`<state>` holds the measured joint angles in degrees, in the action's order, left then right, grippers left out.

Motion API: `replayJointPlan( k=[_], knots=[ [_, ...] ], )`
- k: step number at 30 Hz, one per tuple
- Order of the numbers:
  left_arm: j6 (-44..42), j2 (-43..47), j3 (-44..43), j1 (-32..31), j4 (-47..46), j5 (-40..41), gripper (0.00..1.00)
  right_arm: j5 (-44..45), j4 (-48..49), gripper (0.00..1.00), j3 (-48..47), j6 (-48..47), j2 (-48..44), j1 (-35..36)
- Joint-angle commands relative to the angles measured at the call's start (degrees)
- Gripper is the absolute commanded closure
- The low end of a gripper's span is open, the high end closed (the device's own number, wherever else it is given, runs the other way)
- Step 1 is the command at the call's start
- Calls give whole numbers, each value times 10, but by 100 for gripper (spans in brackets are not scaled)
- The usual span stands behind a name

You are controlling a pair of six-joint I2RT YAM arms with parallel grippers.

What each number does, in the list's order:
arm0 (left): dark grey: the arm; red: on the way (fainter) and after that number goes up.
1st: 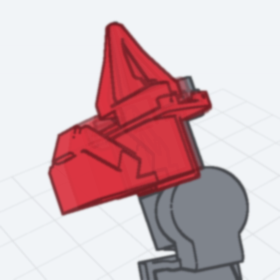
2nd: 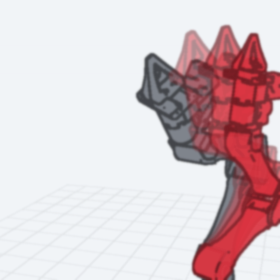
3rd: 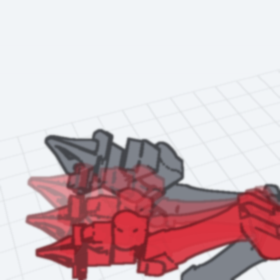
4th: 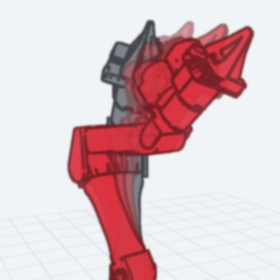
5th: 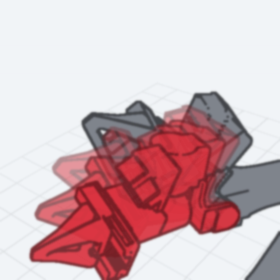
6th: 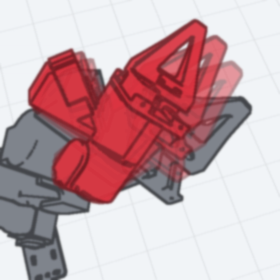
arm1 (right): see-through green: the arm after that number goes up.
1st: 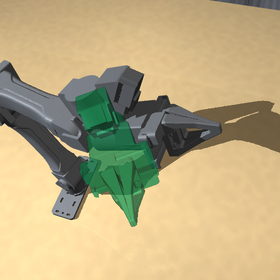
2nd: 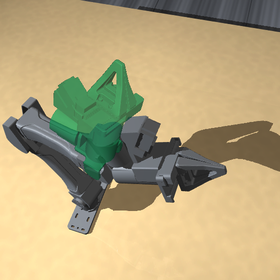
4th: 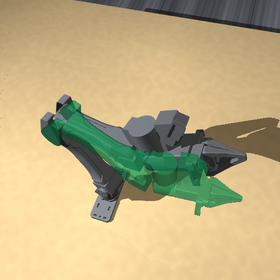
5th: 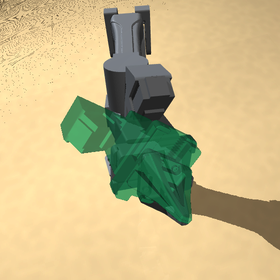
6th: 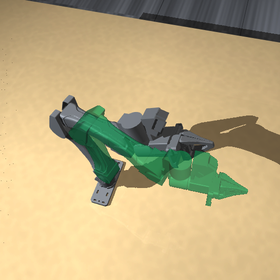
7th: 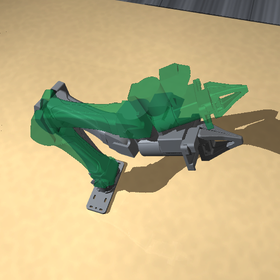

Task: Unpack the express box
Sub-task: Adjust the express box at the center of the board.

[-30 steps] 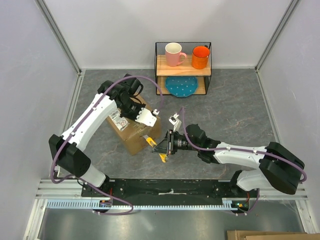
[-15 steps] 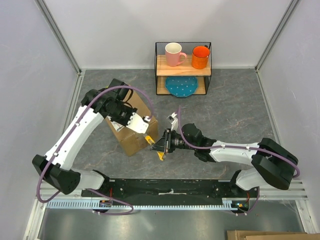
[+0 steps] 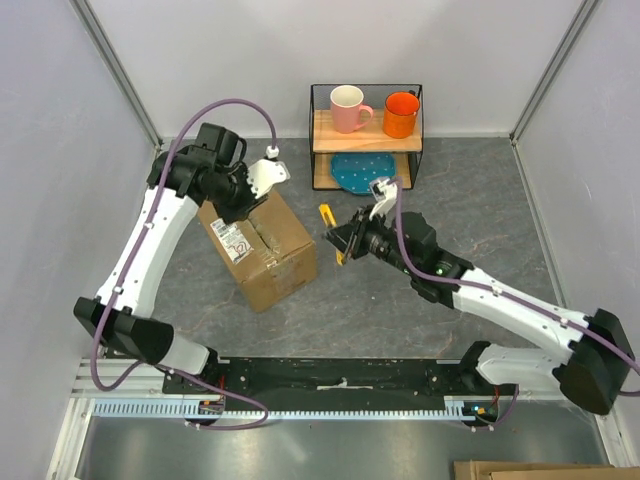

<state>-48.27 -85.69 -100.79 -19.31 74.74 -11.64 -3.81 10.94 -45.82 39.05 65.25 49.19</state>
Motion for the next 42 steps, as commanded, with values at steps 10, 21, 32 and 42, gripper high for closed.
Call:
replayJointPlan(
  k=[10, 21, 32, 42],
  knots=[
    [193, 150, 219, 90, -20, 124, 64, 118, 15, 100, -111, -132, 240, -16],
    [145, 171, 342, 109, -105, 73, 64, 89, 58, 100, -84, -112, 217, 53],
    [60, 150, 300, 48, -78, -84, 64, 143, 42, 100, 16, -51, 117, 194],
    [93, 137, 236, 22, -96, -24, 64, 280, -251, 100, 32, -31, -83, 229]
  ],
)
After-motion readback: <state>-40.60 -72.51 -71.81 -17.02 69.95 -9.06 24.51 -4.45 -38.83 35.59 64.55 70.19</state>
